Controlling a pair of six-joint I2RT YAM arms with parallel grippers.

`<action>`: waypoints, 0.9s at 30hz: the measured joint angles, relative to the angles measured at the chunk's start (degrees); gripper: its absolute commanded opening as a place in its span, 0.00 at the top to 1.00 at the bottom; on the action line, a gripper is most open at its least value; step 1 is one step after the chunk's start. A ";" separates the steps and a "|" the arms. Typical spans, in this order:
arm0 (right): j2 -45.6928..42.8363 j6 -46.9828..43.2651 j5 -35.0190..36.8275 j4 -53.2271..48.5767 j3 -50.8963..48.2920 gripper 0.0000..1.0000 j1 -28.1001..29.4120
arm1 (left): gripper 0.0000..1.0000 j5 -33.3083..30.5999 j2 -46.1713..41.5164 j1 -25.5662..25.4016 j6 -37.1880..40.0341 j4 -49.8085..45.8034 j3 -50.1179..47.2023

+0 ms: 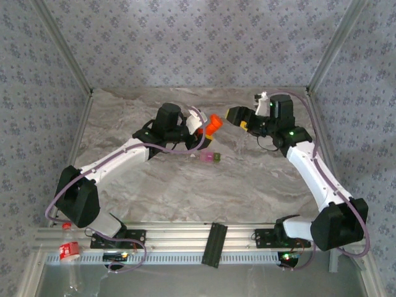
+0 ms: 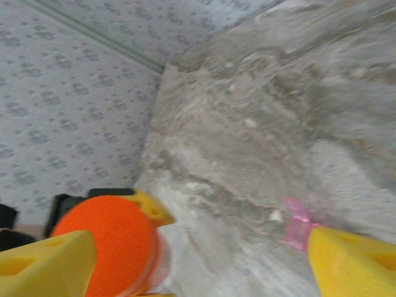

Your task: Sort the pills into containers

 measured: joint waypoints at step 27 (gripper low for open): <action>6.12 3.87 -4.22 2.38 5.99 0.43 6.54 | 1.00 0.00 0.00 -0.07 -0.04 -0.02 0.94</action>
